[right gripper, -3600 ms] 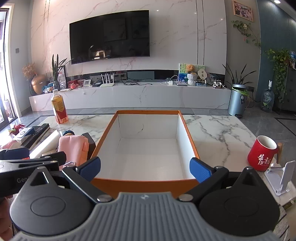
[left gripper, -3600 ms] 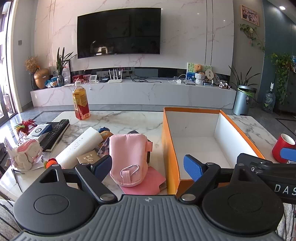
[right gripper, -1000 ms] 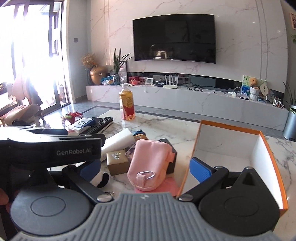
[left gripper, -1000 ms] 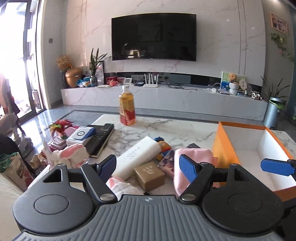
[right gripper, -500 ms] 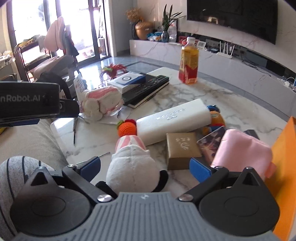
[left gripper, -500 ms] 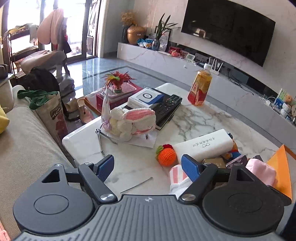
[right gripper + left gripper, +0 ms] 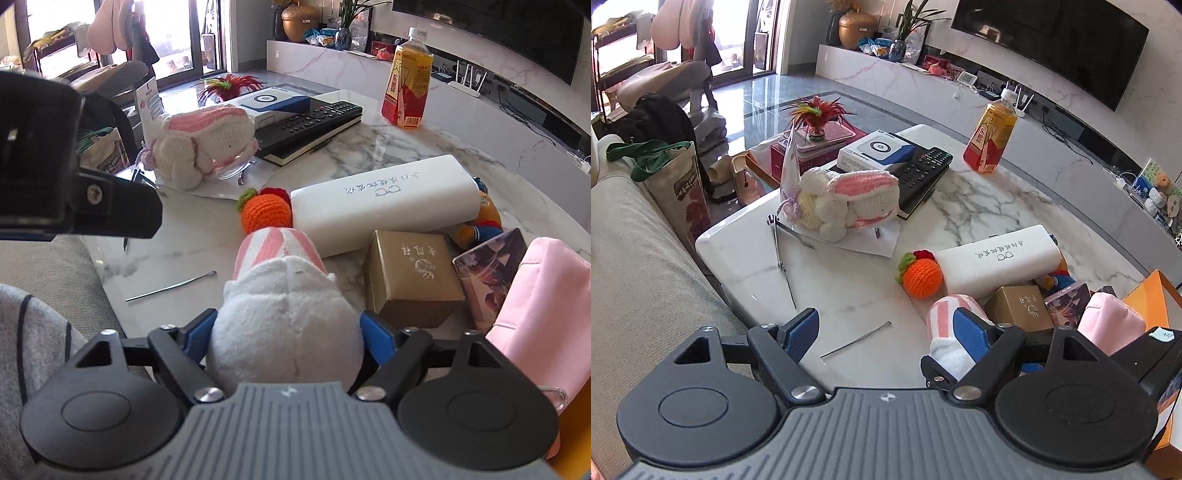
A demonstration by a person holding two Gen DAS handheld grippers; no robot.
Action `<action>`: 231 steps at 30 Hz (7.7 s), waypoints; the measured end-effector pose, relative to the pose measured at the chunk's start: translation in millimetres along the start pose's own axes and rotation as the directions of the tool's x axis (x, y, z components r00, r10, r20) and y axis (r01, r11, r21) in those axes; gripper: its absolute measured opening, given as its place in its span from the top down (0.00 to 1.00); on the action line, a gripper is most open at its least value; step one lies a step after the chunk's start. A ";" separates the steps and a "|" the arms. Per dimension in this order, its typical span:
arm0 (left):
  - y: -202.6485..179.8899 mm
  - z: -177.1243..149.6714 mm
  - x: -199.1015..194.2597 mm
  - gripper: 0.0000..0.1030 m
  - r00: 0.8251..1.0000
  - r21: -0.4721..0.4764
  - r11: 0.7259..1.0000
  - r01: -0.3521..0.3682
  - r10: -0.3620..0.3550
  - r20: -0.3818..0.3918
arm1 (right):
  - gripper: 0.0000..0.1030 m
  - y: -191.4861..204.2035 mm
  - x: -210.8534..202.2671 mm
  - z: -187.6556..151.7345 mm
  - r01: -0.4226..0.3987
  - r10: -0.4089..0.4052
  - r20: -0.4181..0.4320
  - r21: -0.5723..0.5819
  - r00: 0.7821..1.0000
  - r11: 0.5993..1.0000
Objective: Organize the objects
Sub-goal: 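Grasp the white pink-hatted plush with the right tool while the left tool reaches the pink pouch, then close the left tool on the pink pouch while the right tool holds the plush, then carry the pink pouch with the left tool while the right tool carries the plush over the orange box, then lower and release the pouch from the left tool while the right tool releases the plush into the box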
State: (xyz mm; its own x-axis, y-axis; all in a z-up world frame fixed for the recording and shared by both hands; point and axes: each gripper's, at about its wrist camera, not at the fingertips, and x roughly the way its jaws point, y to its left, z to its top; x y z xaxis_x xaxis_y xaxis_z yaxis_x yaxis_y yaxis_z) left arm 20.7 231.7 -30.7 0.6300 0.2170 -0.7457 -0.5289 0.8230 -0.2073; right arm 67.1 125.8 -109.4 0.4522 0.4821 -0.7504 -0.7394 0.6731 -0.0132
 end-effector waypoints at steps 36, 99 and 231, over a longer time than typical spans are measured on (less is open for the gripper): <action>-200.0 -59.3 64.5 0.19 0.949 0.510 0.801 0.314 -0.248 -0.196 | 0.27 -120.9 -146.6 -74.8 -0.055 0.052 0.027 0.140 0.998 0.989; -121.6 -69.1 39.8 0.48 0.947 0.354 0.903 0.242 -0.141 -0.288 | 0.28 -93.4 -113.3 -106.5 -0.245 0.138 -0.385 -0.244 0.913 0.938; -245.2 -107.3 14.5 0.13 0.949 0.515 0.798 0.314 -0.243 -0.203 | 0.06 -256.5 -171.7 -137.3 0.327 -0.373 -0.029 0.548 0.927 0.770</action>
State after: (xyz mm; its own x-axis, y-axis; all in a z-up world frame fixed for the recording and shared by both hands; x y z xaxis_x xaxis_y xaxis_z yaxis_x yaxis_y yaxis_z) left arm 98.5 -23.3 -58.6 0.6101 -0.1006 -0.7859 0.0690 0.9949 -0.0738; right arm 110.7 -206.7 -67.9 0.6804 0.1798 -0.7104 -0.1484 0.9832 0.1067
